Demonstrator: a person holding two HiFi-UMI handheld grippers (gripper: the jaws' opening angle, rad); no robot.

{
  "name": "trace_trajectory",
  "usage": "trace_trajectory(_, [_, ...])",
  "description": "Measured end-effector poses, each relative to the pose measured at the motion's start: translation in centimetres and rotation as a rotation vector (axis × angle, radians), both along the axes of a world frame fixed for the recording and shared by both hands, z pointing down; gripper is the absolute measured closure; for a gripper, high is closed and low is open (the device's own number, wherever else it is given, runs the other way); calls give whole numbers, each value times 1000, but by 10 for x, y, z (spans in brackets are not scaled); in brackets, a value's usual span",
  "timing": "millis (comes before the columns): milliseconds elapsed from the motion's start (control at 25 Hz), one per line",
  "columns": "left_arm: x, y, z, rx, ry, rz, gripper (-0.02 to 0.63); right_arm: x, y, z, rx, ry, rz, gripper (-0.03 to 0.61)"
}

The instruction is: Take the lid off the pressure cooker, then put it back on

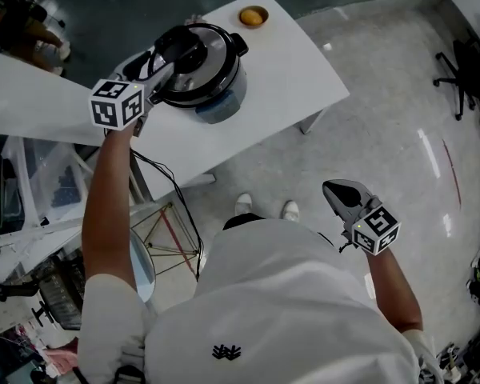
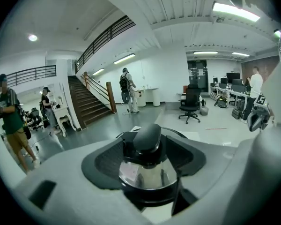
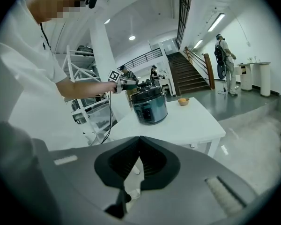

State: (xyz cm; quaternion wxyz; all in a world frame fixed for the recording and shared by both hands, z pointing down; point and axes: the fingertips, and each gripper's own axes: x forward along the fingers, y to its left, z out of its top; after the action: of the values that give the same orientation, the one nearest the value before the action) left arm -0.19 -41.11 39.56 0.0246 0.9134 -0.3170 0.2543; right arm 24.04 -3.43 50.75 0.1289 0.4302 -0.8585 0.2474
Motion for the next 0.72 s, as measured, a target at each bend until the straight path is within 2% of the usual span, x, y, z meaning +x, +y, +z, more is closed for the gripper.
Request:
trace_trajectory(320, [-38,63,0,-6,32,-130,353,-2,11,2,10,-7,-127,565])
trace_trajectory(720, [-54,192,38,-80,85,-256,488,-23,21,13,14,-33,-294,565])
